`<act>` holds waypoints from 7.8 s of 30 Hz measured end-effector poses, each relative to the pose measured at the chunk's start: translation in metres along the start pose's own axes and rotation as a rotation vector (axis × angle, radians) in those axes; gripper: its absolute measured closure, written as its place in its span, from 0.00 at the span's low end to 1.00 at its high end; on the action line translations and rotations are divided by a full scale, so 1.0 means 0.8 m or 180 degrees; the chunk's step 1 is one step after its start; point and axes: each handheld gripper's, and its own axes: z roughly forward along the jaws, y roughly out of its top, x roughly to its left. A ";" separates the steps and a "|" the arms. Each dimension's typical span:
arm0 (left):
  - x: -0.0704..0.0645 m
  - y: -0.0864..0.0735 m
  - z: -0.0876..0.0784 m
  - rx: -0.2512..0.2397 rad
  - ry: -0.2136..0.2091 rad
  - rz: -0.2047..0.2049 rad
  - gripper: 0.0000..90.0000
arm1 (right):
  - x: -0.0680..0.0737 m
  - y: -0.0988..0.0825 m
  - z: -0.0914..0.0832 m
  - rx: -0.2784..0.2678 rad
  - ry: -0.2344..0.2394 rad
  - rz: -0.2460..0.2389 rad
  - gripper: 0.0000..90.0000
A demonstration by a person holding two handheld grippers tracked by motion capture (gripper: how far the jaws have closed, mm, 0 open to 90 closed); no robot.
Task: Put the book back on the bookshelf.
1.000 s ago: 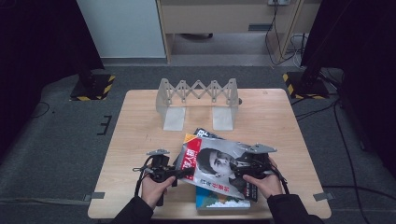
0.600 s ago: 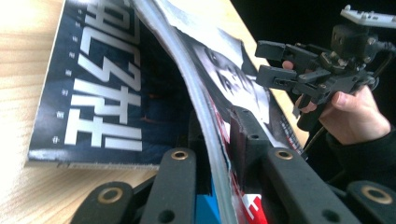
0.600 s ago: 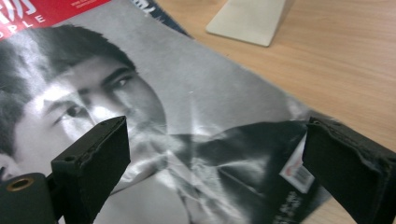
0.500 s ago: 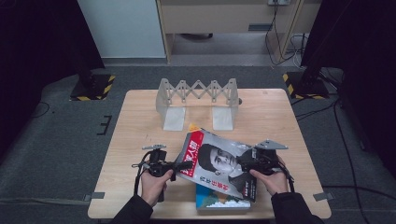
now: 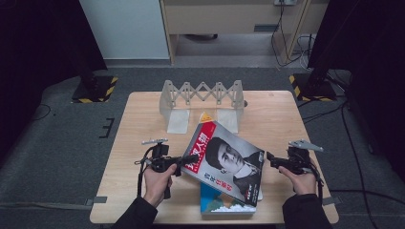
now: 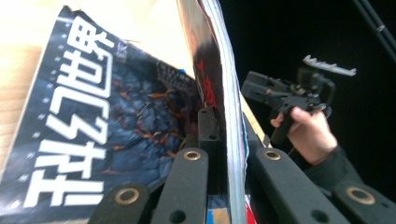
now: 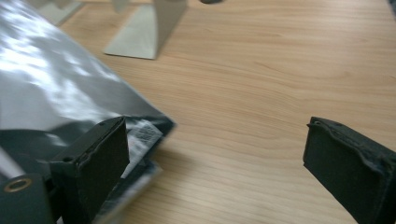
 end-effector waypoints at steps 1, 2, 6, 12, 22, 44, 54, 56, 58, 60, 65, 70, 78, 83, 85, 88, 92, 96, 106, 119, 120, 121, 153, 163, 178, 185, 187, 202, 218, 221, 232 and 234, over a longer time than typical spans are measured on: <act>-0.002 0.002 0.000 -0.0009 -0.0023 0.0010 0.96 | -0.005 -0.002 0.000 0.0020 -0.0046 0.0011 0.08; -0.003 0.004 0.000 -0.0017 -0.0055 -0.0002 0.96 | -0.014 -0.006 0.002 0.0068 -0.0104 0.0019 0.07; -0.011 0.014 -0.004 -0.0112 -0.0169 -0.0009 0.96 | -0.024 -0.013 0.008 0.0181 -0.0175 -0.0023 0.07; -0.020 0.024 -0.006 -0.0169 -0.0293 -0.0046 0.96 | -0.033 -0.022 0.017 0.0365 -0.0273 -0.0078 0.07; -0.036 0.038 -0.008 -0.0284 -0.0413 -0.0010 0.96 | -0.036 -0.027 0.021 0.0458 -0.0284 -0.0143 0.07; -0.043 0.085 -0.070 -0.0887 -0.0211 0.0174 0.96 | -0.043 -0.040 0.036 0.0677 -0.0263 -0.0248 0.06; -0.039 0.099 -0.092 -0.1065 -0.0111 0.0205 0.96 | -0.044 -0.045 0.040 0.0771 -0.0258 -0.0295 0.06; -0.040 0.103 -0.096 -0.1086 -0.0062 0.0238 0.96 | -0.043 -0.045 0.040 0.0759 -0.0250 -0.0278 0.06; -0.041 0.109 -0.102 -0.1093 0.0018 0.0294 0.96 | -0.044 -0.047 0.041 0.0737 -0.0223 -0.0254 0.05; -0.041 0.112 -0.104 -0.1088 0.0052 0.0318 0.96 | -0.043 -0.048 0.042 0.0705 -0.0226 -0.0248 0.04; -0.044 0.126 -0.116 -0.1130 0.0235 0.0397 0.96 | -0.043 -0.049 0.042 0.0672 -0.0214 -0.0250 0.04; -0.048 0.141 -0.135 -0.1231 0.0400 0.0486 0.96 | -0.043 -0.050 0.042 0.0648 -0.0188 -0.0269 0.04; -0.053 0.160 -0.161 -0.1421 0.0559 0.0517 0.96 | -0.042 -0.051 0.043 0.0621 -0.0185 -0.0270 0.03; -0.055 0.167 -0.177 -0.1500 0.0645 0.0542 0.96 | -0.042 -0.052 0.044 0.0600 -0.0180 -0.0287 0.02; -0.054 0.168 -0.183 -0.1515 0.0660 0.0526 0.96 | -0.041 -0.052 0.044 0.0591 -0.0186 -0.0272 0.02; -0.050 0.166 -0.193 -0.1520 0.0680 0.0519 0.96 | -0.041 -0.054 0.044 0.0557 -0.0176 -0.0275 0.02; -0.046 0.164 -0.204 -0.1541 0.0736 0.0523 0.96 | -0.041 -0.055 0.044 0.0530 -0.0176 -0.0276 0.01; -0.045 0.164 -0.211 -0.1571 0.0787 0.0524 0.96 | -0.041 -0.056 0.044 0.0505 -0.0175 -0.0285 0.01; -0.043 0.168 -0.224 -0.1655 0.1022 0.0606 0.96 | -0.041 -0.057 0.045 0.0476 -0.0163 -0.0290 0.01; -0.030 0.187 -0.200 -0.1640 0.1279 0.0672 0.96 | -0.041 -0.057 0.045 0.0475 -0.0158 -0.0296 0.01; -0.026 0.190 -0.193 -0.1631 0.1318 0.0682 0.96 | -0.041 -0.057 0.045 0.0470 -0.0160 -0.0292 0.01; -0.026 0.190 -0.193 -0.1631 0.1318 0.0682 0.96 | -0.041 -0.057 0.045 0.0470 -0.0160 -0.0292 0.01; 0.018 0.212 -0.090 -0.1364 0.2040 0.0950 0.96 | -0.041 -0.057 0.045 0.0471 -0.0164 -0.0290 0.01; 0.032 0.205 -0.078 -0.1291 0.2076 0.0947 0.96 | -0.041 -0.057 0.045 0.0472 -0.0165 -0.0281 0.01; 0.034 0.194 -0.087 -0.0947 0.2029 0.0970 0.92 | -0.041 -0.057 0.045 0.0466 -0.0168 -0.0287 0.01; 0.032 0.208 -0.090 -0.0803 0.2018 0.0922 0.85 | -0.041 -0.057 0.045 0.0465 -0.0168 -0.0289 0.01; 0.030 0.215 -0.086 -0.0703 0.2060 0.0918 0.84 | -0.041 -0.057 0.045 0.0474 -0.0164 -0.0279 0.01; 0.017 0.227 -0.060 -0.0708 0.2540 0.0947 0.96 | -0.041 -0.057 0.045 0.0472 -0.0150 -0.0301 0.01; 0.010 0.234 -0.030 -0.0829 0.2903 0.1174 0.96 | -0.041 -0.057 0.045 0.0477 -0.0136 -0.0304 0.01; 0.011 0.233 -0.030 -0.0815 0.2897 0.1171 0.96 | -0.041 -0.057 0.045 0.0479 -0.0135 -0.0302 0.01; 0.017 0.224 -0.038 -0.0838 0.2797 0.1187 0.92 | -0.041 -0.057 0.045 0.0479 -0.0135 -0.0303 0.01; 0.016 0.223 -0.041 -0.0881 0.2778 0.1203 0.89 | -0.041 -0.057 0.045 0.0479 -0.0135 -0.0303 0.01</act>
